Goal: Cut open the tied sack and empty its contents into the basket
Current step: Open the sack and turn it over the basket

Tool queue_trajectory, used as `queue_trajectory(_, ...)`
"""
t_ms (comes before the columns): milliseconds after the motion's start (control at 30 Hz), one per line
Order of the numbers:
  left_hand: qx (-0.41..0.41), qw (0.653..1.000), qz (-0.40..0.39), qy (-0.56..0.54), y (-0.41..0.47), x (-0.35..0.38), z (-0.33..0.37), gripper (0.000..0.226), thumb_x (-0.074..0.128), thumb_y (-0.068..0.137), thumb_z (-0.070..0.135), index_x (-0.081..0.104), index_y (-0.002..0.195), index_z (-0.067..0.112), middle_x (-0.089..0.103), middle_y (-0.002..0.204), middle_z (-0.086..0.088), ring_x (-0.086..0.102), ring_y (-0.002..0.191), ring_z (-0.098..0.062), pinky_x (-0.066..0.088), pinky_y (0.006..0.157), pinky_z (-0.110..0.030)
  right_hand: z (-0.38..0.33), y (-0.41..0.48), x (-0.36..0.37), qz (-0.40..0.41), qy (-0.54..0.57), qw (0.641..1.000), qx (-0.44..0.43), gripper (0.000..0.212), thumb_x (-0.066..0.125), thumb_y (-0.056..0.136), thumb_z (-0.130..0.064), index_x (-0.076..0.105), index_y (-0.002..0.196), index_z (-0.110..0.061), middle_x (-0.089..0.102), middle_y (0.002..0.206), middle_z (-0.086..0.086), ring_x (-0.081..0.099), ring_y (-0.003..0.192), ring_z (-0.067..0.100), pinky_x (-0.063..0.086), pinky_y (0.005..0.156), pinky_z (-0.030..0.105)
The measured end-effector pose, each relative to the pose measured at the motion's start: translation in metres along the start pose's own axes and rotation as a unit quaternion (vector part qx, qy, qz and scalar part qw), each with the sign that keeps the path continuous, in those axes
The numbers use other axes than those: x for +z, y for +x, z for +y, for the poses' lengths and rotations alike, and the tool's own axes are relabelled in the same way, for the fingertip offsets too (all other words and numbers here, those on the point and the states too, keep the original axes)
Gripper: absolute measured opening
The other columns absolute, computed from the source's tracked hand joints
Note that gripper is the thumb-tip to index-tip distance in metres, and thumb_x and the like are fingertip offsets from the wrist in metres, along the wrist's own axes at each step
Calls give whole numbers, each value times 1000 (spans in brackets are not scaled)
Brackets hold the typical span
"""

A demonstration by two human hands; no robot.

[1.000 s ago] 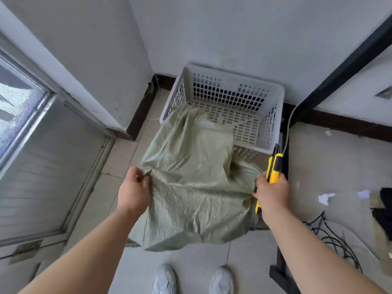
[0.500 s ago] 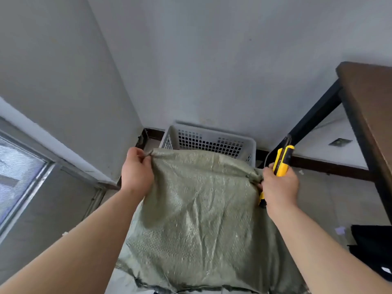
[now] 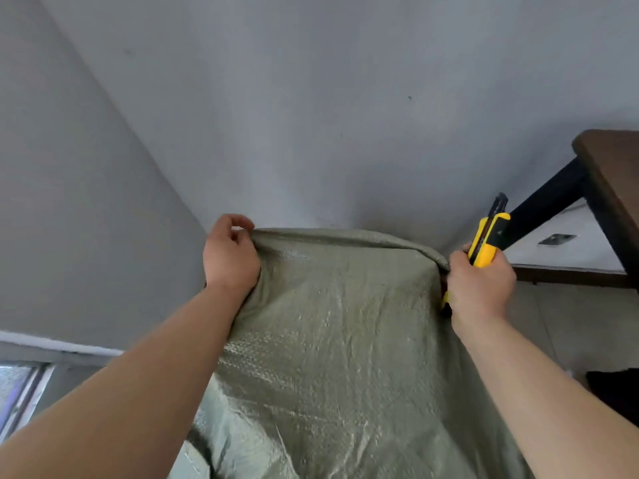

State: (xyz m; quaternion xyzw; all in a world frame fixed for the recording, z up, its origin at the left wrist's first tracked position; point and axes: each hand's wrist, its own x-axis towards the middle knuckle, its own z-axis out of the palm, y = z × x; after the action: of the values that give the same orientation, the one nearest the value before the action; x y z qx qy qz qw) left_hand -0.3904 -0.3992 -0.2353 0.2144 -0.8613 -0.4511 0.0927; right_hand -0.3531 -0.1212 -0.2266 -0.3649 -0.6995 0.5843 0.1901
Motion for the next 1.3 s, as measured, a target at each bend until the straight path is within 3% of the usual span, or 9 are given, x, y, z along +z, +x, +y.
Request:
queue_trajectory(67,14,1000,-16,2,17,2,16,30,38,89,2,61,83,20,57,68,8,45,52,-11,35,45,-8,-11,7,7,10,-4,1000,-11,8,58,84,-8,57,89,-14,49,63,0,44,48,12,39,46,25)
queue_trajectory(200,-9,993,-109,49,34,7,36,33,40,90,3,72,94,11,63,73,1,51,55,-16,39,54,-21,-16,18,18,-2,-60,998,-15,3,57,86,-9,55,86,-12,47,62,1,43,50,15,36,48,26)
queue_trajectory(333,-35,971,-210,104,14,17,13,33,54,92,22,66,118,6,67,112,-11,60,111,-27,38,85,-25,9,16,21,-28,-138,990,-2,5,57,90,-13,59,89,-9,52,66,0,47,57,15,35,51,27)
queue_trajectory(467,-55,945,-310,92,-1,29,-9,101,72,66,65,36,147,17,35,152,-5,39,137,-20,30,114,-35,36,21,12,-69,-139,987,33,5,56,92,-13,59,92,-10,52,66,3,46,59,21,35,51,29)
queue_trajectory(667,-78,894,-417,142,-1,32,-8,166,69,20,84,-9,153,23,-8,162,0,-2,150,-17,8,121,-41,45,30,-12,-155,-160,971,87,3,58,92,-14,60,90,-13,57,62,6,49,54,15,35,52,28)
queue_trajectory(833,-102,902,-375,189,-1,31,-13,150,83,47,62,-17,151,21,-14,162,-1,-3,150,-18,9,120,-41,42,28,-36,-236,-147,945,170,19,75,81,-13,56,84,-13,60,76,8,60,64,19,52,67,30)
queue_trajectory(1033,-95,925,-318,184,-13,40,-12,139,81,59,57,-15,152,20,-11,162,-2,4,150,-21,12,119,-40,47,9,-50,-337,-305,880,138,49,88,63,-28,61,99,-8,65,91,5,62,82,21,44,71,31)
queue_trajectory(1167,-89,927,-312,190,-11,45,-16,134,78,62,58,-12,152,19,-8,162,-4,7,150,-23,13,119,-41,49,1,-48,-397,-337,845,122,53,90,59,-31,61,101,-15,67,108,10,64,93,21,45,75,29)
queue_trajectory(1300,-85,925,-308,207,-8,48,-22,131,77,63,60,-7,153,15,-2,162,-6,11,149,-25,16,119,-42,49,-6,-48,-435,-341,825,116,55,91,56,-27,61,101,-21,68,104,-4,64,96,13,46,76,23)
